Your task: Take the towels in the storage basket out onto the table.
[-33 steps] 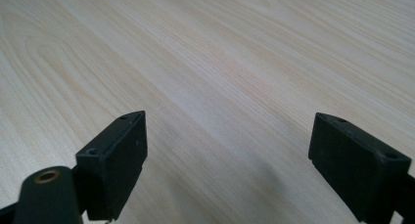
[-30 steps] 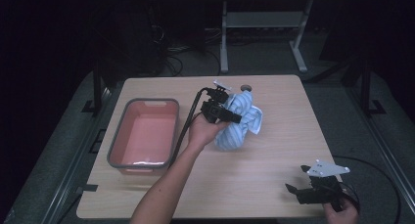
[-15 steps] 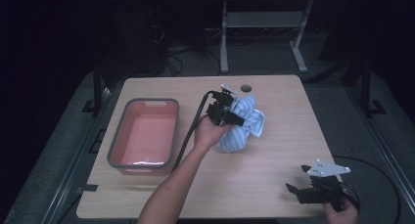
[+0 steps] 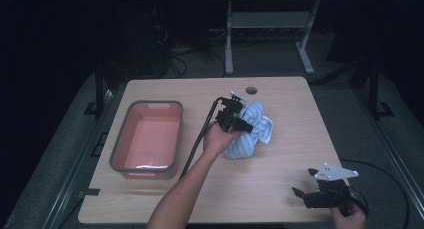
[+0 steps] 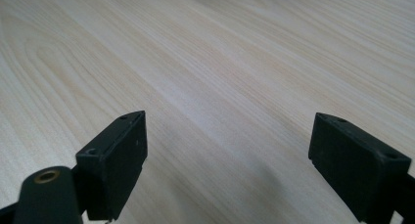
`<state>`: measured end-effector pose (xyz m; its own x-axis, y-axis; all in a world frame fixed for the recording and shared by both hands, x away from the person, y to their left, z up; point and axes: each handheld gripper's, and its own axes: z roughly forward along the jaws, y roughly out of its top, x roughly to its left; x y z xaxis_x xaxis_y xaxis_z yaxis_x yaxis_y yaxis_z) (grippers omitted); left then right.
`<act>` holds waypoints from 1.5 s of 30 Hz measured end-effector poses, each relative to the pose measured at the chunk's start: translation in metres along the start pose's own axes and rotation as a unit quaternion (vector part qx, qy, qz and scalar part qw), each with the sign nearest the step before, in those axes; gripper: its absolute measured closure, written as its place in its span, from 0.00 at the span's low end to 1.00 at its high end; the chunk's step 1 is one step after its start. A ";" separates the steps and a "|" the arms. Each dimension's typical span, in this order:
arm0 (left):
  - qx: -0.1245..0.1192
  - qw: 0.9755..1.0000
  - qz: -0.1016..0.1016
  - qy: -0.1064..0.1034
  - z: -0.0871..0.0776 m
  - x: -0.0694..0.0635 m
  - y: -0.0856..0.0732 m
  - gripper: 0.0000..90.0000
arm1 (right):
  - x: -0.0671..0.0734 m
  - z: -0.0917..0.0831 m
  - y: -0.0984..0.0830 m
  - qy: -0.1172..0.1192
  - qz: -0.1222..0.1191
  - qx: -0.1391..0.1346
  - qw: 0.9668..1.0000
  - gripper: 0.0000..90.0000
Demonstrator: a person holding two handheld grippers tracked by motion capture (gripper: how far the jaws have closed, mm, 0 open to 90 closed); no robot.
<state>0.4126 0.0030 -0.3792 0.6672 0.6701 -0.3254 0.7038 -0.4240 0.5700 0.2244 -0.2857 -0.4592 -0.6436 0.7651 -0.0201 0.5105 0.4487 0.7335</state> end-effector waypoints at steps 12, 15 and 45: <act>0.012 1.000 -0.012 -0.009 0.015 0.002 -0.013 0.71 | 0.001 0.000 0.000 0.001 0.001 0.003 1.000 0.15; 0.010 1.000 -0.015 -0.013 0.017 0.001 -0.014 0.71 | 0.001 0.000 0.001 0.001 0.001 0.003 1.000 0.15; 0.022 0.999 -0.017 -0.019 0.045 0.003 -0.041 0.65 | 0.007 0.004 0.003 0.004 -0.008 0.008 1.000 0.15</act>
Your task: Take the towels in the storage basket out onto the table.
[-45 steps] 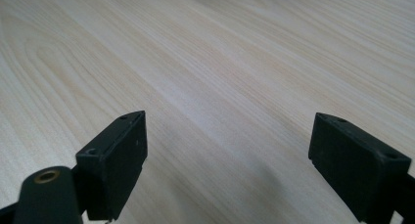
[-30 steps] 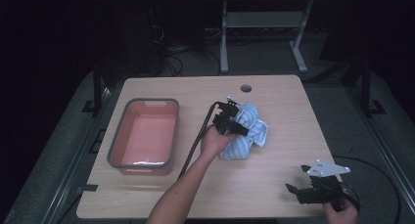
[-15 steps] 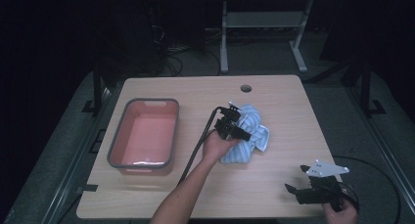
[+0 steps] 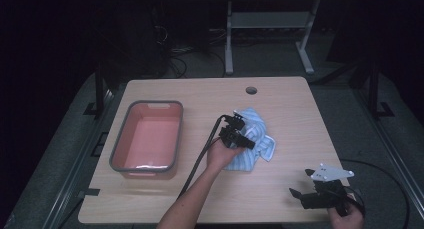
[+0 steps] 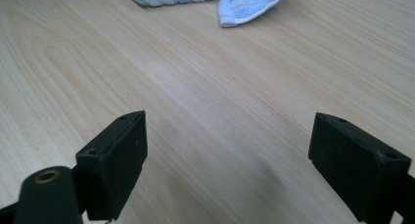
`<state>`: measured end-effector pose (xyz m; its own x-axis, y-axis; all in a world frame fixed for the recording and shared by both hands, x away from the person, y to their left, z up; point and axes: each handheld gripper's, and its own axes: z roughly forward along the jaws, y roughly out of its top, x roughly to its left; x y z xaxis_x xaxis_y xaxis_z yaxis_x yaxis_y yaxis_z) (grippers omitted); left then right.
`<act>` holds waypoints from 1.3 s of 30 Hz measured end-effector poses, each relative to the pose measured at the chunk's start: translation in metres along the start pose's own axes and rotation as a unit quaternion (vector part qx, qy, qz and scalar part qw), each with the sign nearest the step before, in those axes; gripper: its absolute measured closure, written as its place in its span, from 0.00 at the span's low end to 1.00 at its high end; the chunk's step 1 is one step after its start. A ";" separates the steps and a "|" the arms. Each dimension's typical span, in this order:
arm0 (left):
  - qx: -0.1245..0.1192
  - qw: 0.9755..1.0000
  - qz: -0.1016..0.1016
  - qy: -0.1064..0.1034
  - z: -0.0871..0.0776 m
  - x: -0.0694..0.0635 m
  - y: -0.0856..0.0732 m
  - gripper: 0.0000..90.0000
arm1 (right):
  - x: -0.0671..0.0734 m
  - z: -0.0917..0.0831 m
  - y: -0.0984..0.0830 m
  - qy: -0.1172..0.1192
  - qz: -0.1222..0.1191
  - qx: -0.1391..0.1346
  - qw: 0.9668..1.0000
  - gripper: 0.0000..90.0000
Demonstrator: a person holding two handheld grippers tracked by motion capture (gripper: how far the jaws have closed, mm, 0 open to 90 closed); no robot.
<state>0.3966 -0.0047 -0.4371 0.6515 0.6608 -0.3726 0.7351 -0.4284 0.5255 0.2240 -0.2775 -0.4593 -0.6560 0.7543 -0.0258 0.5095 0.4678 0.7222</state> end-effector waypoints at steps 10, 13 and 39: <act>-0.006 1.000 0.004 -0.002 -0.002 -0.001 -0.006 0.53 | 0.001 0.001 0.001 0.000 -0.002 -0.001 1.000 0.15; -0.008 1.000 0.007 -0.007 -0.004 -0.001 -0.007 0.49 | 0.002 0.001 0.001 0.001 -0.001 0.000 1.000 0.15; -0.033 0.999 0.003 -0.024 -0.029 -0.002 -0.017 0.41 | -0.001 -0.001 0.000 -0.006 0.001 -0.003 1.000 0.15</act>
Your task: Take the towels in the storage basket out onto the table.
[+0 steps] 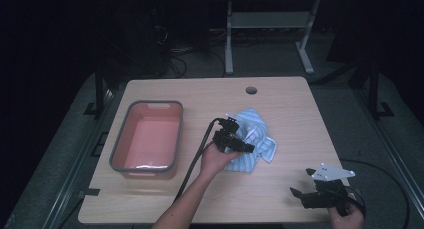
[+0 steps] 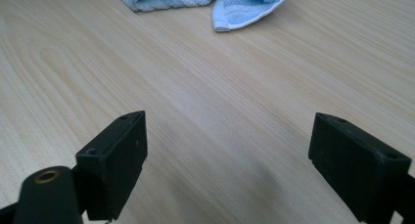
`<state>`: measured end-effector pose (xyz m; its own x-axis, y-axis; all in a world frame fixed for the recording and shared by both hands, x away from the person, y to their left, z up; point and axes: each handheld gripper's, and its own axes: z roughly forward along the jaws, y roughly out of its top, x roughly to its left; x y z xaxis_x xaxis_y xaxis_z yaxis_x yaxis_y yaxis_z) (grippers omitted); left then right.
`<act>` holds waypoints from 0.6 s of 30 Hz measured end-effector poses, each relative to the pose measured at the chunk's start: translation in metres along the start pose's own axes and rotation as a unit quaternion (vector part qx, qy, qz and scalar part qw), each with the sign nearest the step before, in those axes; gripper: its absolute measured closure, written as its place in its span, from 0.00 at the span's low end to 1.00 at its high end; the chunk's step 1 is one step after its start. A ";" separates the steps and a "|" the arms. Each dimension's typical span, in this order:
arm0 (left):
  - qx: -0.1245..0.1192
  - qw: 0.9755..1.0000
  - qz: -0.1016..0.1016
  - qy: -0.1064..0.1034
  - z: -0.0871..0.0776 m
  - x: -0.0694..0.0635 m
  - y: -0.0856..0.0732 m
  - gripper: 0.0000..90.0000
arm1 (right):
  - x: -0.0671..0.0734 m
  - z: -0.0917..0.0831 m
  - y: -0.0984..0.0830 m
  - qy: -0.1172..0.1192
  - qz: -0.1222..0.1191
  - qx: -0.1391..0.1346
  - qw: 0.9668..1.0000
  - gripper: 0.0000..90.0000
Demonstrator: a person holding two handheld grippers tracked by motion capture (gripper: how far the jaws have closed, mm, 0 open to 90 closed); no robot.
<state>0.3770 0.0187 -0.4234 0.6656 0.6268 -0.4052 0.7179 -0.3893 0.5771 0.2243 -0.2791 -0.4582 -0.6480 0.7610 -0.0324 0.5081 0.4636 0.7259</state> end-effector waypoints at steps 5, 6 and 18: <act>-0.001 1.000 0.010 0.007 -0.012 0.001 -0.002 0.40 | -0.001 0.001 0.001 0.001 0.000 0.001 1.000 0.15; -0.007 1.000 0.006 0.007 -0.015 0.001 -0.003 0.39 | -0.002 0.001 0.001 -0.001 -0.001 0.000 1.000 0.15; -0.013 1.000 0.015 0.022 -0.032 0.002 -0.010 0.36 | -0.002 0.000 0.001 -0.004 -0.003 0.000 1.000 0.15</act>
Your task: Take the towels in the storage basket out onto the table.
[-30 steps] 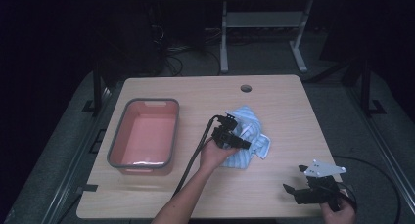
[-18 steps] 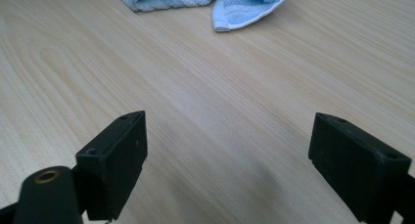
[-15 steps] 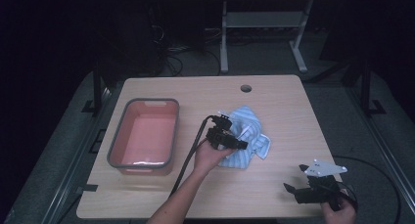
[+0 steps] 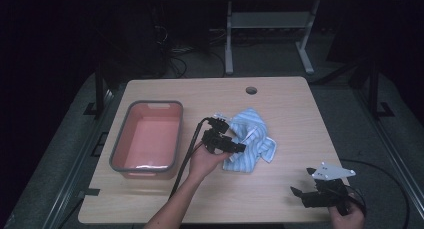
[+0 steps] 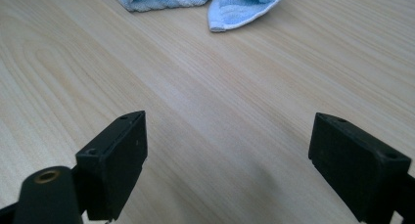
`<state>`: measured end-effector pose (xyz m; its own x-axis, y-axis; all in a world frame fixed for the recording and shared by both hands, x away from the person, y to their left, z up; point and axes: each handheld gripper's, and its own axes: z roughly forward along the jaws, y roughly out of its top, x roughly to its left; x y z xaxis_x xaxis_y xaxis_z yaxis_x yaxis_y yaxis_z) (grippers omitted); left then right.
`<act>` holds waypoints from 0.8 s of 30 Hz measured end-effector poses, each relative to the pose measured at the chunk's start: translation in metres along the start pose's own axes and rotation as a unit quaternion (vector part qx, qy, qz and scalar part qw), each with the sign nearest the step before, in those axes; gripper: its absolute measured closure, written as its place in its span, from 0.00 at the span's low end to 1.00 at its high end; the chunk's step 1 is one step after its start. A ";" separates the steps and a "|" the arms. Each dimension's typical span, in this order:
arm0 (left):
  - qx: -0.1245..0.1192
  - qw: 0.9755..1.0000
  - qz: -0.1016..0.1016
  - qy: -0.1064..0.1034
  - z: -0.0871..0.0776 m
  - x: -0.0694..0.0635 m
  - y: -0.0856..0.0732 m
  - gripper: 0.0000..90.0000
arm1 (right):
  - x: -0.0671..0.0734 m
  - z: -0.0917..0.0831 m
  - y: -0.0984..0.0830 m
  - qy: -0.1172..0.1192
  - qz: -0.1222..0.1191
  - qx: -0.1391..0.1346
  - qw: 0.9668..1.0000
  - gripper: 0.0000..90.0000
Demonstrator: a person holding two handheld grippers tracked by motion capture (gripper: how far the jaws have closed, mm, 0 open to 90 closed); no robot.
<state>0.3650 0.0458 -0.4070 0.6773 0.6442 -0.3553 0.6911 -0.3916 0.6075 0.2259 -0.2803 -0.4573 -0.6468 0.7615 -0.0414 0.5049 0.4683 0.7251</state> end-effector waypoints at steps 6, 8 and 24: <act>0.004 1.000 0.009 -0.002 -0.006 -0.001 -0.009 0.36 | -0.001 -0.001 -0.001 -0.001 0.002 0.001 1.000 0.15; -0.002 1.000 0.006 -0.003 -0.007 -0.001 -0.011 0.36 | -0.002 -0.001 -0.001 -0.002 0.003 0.001 1.000 0.15; -0.010 1.000 0.007 -0.014 -0.027 0.001 -0.042 0.35 | -0.001 0.001 0.000 -0.004 0.005 0.004 1.000 0.15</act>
<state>0.3294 0.0808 -0.4136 0.6932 0.6204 -0.3669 0.6773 -0.3867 0.6259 0.2277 -0.2807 -0.4582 -0.6372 0.7698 -0.0387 0.5164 0.4636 0.7200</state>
